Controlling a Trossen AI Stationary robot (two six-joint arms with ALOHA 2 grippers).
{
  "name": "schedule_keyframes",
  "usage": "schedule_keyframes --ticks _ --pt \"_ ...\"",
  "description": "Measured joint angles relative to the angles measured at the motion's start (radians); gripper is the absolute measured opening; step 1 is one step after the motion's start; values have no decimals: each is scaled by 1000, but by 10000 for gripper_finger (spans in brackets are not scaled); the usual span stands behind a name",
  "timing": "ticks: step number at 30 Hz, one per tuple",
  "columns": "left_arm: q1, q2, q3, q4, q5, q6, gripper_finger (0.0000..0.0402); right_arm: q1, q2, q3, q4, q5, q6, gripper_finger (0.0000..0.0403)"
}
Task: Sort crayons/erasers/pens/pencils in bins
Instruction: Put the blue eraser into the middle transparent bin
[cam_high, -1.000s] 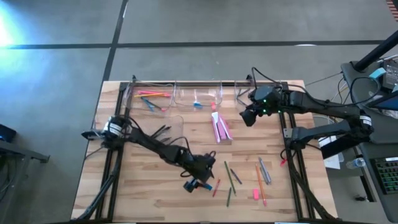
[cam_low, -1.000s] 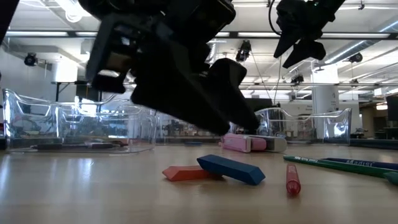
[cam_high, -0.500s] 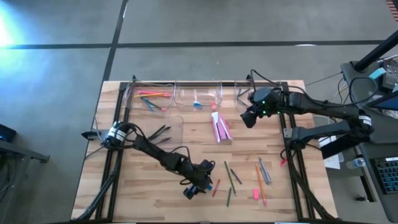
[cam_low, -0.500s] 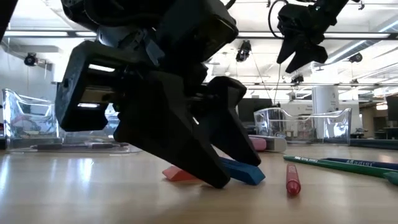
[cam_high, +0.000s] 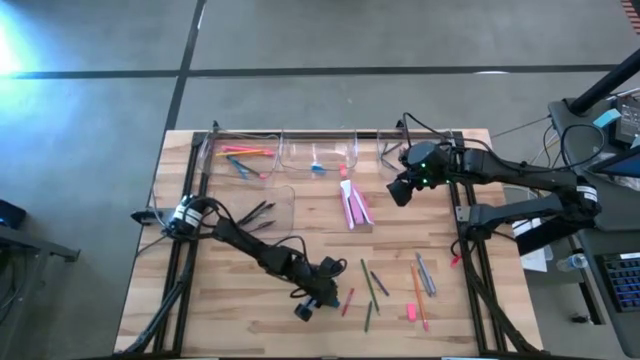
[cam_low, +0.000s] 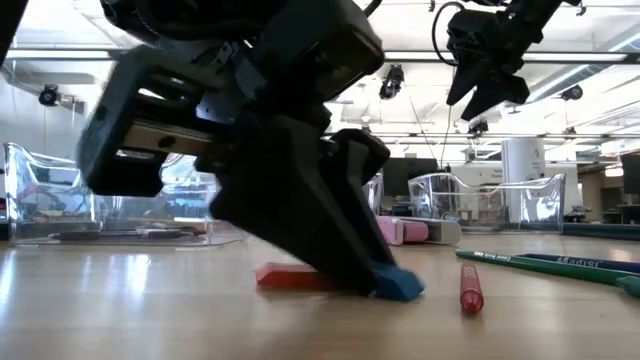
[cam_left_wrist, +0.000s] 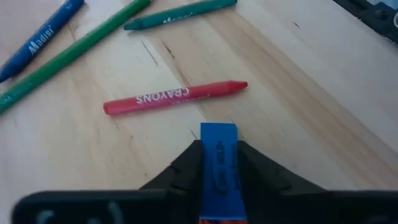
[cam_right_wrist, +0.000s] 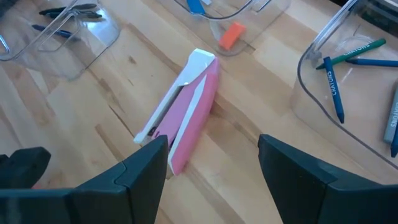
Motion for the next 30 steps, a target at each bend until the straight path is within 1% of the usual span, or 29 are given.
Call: schedule_keyframes --ticks 3,8,13,18,24,28,30 --pt "2 -11 15 -1 -14 0 42 0 0 0 0 0 0 238" --pt "28 -73 24 -12 -28 5 45 0 -1 0 0 0 0 238" --pt "121 -186 21 -132 -116 14 48 0 -1 0 2 -1 0 238" --pt "279 -318 -5 -167 -136 44 48 0 -1 0 16 1 0 238" --pt "534 -486 -42 -239 -121 56 48 0 -1 1 44 2 20 238" --pt "707 -532 -44 -294 -80 55 49 0 0 2 77 2 27 238" --pt "771 -537 -44 -311 -59 54 49 0 0 2 97 2 29 238"
